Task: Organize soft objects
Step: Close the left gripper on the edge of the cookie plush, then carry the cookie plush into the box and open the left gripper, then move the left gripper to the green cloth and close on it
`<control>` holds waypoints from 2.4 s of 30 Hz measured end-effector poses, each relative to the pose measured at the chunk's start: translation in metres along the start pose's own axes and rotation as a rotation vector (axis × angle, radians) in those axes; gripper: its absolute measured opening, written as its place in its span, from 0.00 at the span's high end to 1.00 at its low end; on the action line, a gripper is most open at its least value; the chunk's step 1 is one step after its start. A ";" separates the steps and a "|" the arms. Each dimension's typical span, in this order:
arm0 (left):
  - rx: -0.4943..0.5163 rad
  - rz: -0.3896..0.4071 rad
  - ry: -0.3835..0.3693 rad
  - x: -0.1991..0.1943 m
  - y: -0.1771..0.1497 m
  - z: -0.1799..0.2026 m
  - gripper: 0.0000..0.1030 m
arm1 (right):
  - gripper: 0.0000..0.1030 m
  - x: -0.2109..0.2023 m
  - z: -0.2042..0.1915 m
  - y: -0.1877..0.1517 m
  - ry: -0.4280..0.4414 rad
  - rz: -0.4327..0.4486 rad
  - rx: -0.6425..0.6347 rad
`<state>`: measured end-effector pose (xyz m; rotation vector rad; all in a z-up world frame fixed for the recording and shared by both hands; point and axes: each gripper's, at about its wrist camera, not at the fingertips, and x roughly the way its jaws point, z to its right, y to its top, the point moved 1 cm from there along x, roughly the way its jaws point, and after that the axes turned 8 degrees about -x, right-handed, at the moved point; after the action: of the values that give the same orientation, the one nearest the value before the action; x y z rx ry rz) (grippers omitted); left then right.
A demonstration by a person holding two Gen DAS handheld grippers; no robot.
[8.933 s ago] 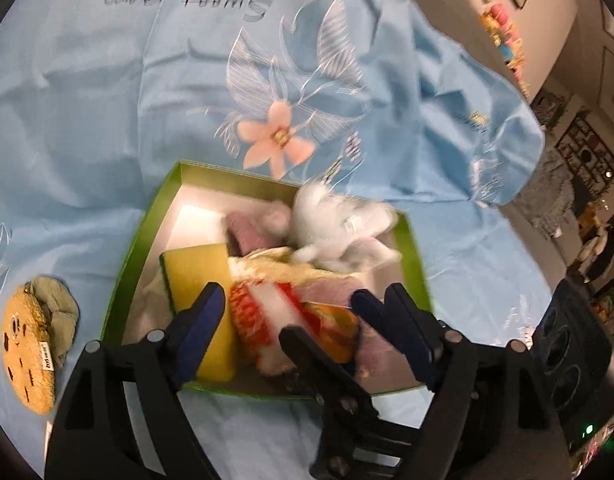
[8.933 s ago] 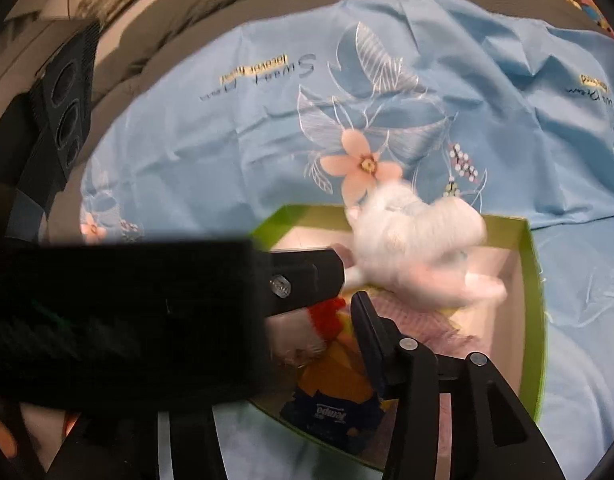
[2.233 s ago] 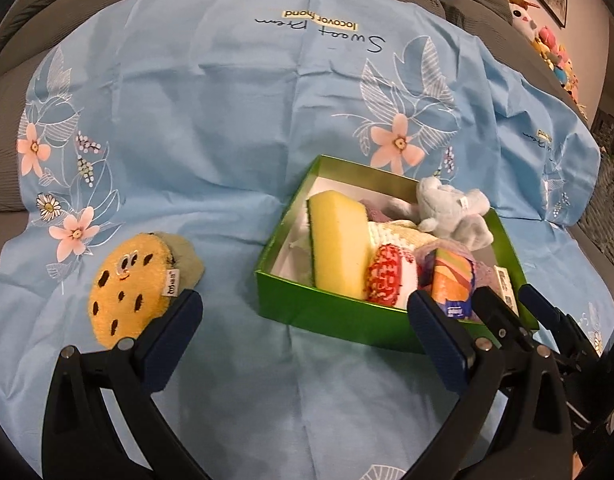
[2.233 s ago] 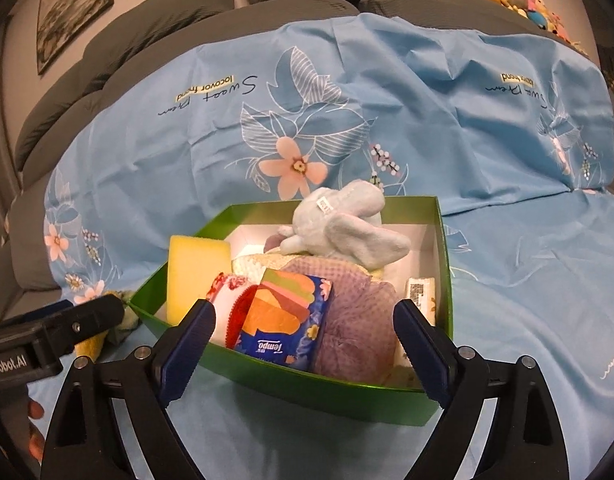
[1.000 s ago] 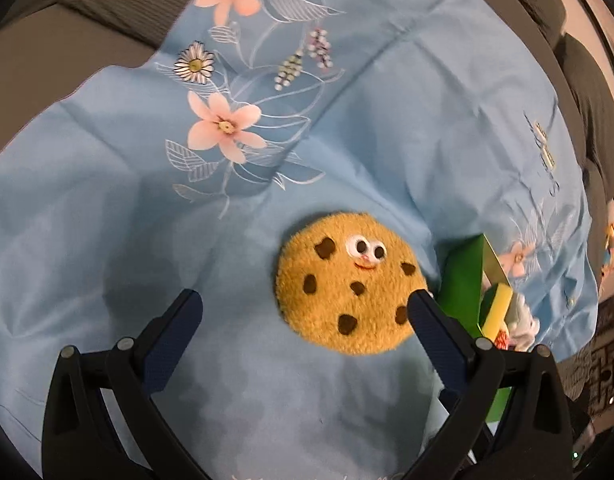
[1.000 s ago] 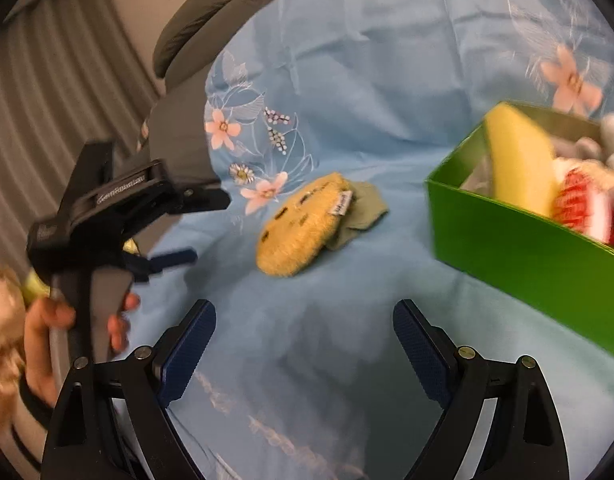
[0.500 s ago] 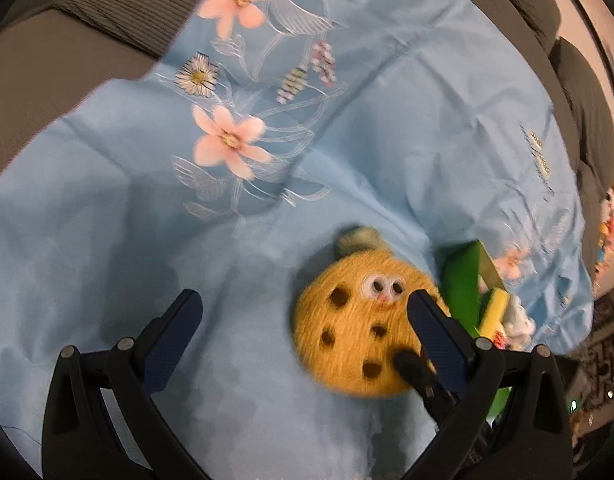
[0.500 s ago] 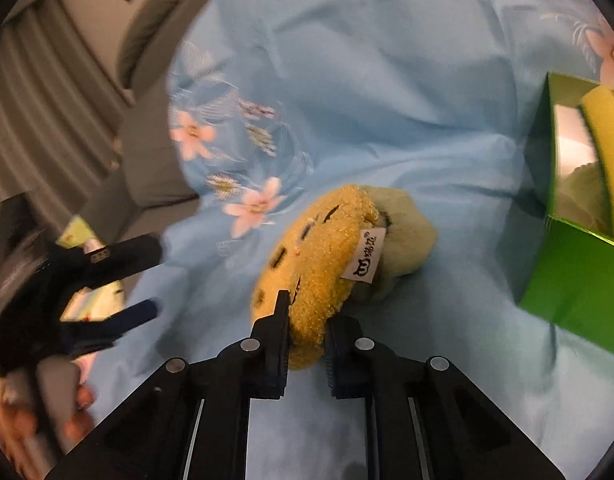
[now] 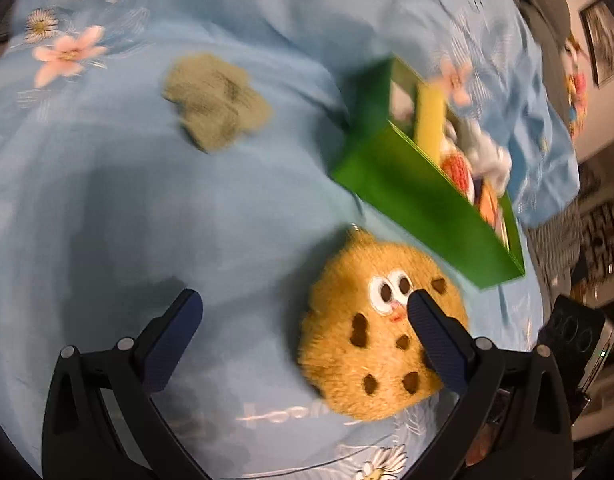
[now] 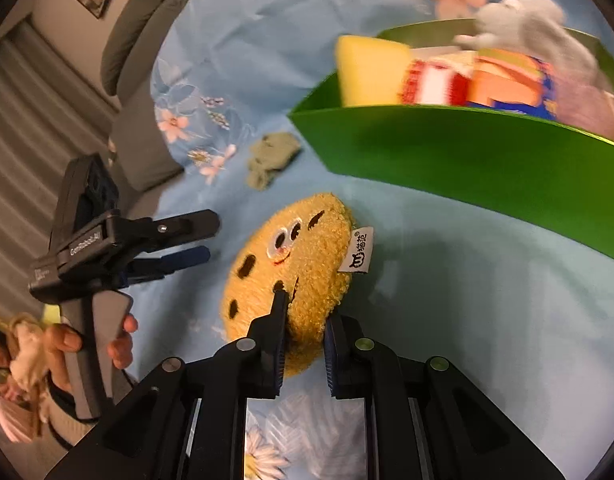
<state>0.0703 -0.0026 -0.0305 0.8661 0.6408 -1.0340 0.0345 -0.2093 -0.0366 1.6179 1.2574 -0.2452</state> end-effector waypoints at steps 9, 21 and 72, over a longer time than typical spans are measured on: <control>0.089 -0.024 0.033 0.027 -0.016 0.029 0.03 | 0.46 -0.011 0.020 -0.006 -0.095 0.043 -0.028; 0.107 -0.021 0.020 0.019 -0.032 0.030 0.65 | 0.77 0.008 0.007 -0.010 -0.051 -0.004 -0.095; -0.074 0.298 0.161 -0.045 0.020 0.030 0.08 | 0.25 -0.087 -0.010 0.061 -0.244 0.474 -0.268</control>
<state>0.0733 -0.0023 0.0272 0.9542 0.6577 -0.6732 0.0424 -0.2492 0.0619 1.5470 0.6648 0.0243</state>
